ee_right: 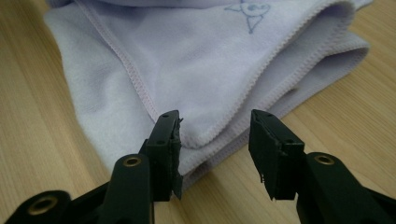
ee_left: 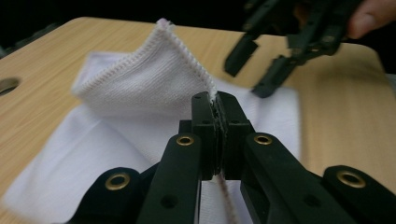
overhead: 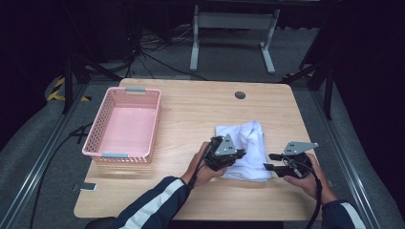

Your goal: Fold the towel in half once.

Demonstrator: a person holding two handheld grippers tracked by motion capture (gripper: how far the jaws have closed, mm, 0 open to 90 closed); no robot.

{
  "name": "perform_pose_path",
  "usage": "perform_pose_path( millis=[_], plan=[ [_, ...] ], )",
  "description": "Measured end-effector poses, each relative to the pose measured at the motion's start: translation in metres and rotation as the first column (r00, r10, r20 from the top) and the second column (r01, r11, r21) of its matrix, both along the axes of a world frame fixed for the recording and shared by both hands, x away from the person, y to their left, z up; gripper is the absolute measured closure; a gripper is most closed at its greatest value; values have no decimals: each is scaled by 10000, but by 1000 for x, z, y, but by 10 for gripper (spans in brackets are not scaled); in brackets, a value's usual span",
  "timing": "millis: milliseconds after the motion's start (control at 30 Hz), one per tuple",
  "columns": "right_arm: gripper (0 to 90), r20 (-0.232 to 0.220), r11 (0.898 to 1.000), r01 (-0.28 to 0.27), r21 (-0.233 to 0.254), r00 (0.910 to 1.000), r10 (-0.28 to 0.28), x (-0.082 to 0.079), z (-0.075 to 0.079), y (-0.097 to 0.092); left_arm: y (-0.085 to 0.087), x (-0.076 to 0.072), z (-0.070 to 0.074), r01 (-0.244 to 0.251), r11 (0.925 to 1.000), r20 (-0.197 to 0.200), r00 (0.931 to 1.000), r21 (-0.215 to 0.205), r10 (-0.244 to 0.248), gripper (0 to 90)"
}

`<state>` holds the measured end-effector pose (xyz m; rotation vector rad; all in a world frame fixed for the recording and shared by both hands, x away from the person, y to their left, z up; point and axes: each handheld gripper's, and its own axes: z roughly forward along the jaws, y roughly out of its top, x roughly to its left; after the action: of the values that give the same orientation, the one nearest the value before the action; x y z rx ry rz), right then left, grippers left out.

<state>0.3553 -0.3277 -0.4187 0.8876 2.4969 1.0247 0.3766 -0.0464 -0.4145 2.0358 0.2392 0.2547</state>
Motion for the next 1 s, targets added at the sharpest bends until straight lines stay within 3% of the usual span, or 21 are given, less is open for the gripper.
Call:
perform_pose_path(
  millis=[33,133,200,300,333,367,400,467,500,533,567,633,667,700,733,833,867,900,967,1000],
  plan=[
    [545,42,9999,81,67,10000,-81,-1,1,-3,-13,-6,-2,520,9981,-119,9986,334,-516,867],
    [537,82,9996,201,172,9998,-203,-5,2,-10,-26,-12,-9,1027,9915,-171,9947,795,-1017,800],
    [537,88,9992,274,284,9996,-277,-6,3,-13,-31,-14,-15,1751,9787,-647,9835,1070,-1688,754],
    [538,326,9980,458,424,9984,-472,-7,8,-14,-30,-20,-18,1839,9736,-605,9823,1356,-1771,619],
    [540,386,9974,460,559,9981,-482,-7,9,-13,-20,-23,-15,1860,9751,-691,9815,1207,-1786,609],
    [540,493,9970,449,623,9976,-480,-8,12,-11,-14,-24,-13,1738,9781,-692,9836,1142,-1667,601],
    [539,573,9967,466,659,9971,-504,-8,14,-9,-3,-25,-8,1320,9845,-531,9905,1156,-1265,571],
    [520,579,9953,387,884,9974,-439,-7,18,-3,17,-22,-3,643,9918,-279,9977,1103,-616,493],
    [520,579,9953,387,884,9974,-439,-7,18,-3,17,-22,-3,643,9918,-279,9977,1103,-616,469],
    [505,536,9942,298,1032,9979,-354,-6,18,2,27,-20,-3,183,9929,-362,9992,1179,-141,469],
    [479,123,9942,150,1068,9998,-164,-4,17,11,38,-16,-6,-225,9891,-364,9989,1453,281,440],
    [474,38,9960,100,883,9999,-104,-3,15,15,44,-13,-10,-480,9866,-407,9977,1557,549,420],
    [459,-231,9973,-99,731,9997,116,-2,9,21,51,-11,-16,-627,9816,-360,9969,1802,702,387],
    [459,-231,9973,-99,731,9997,116,-2,9,21,51,-11,-16,-627,9816,-360,9969,1802,702,367],
    [444,-352,9980,-99,619,9993,121,-1,6,24,52,-9,-19,-731,9765,-289,9963,2026,806,367],
    [442,-784,9991,157,406,9968,-125,6,-2,29,52,-3,-30,-657,9734,-968,9913,2194,888,314],
    [452,-942,9990,300,327,9952,-268,9,-5,31,51,-2,-32,-601,9713,-1046,9908,2300,861,302],
    [479,-1014,9986,511,-99,9935,-518,12,-9,34,50,-1,-35,-579,9705,-1111,9901,2341,859,306],
    [495,-1106,9984,525,-198,9924,-544,14,-12,34,48,0,-42,-591,9666,-1284,9873,2495,935,313],
    [542,-1300,9985,508,-220,9901,-533,14,-15,35,48,0,-44,-576,9643,-1164,9891,2583,902,336]
  ],
)
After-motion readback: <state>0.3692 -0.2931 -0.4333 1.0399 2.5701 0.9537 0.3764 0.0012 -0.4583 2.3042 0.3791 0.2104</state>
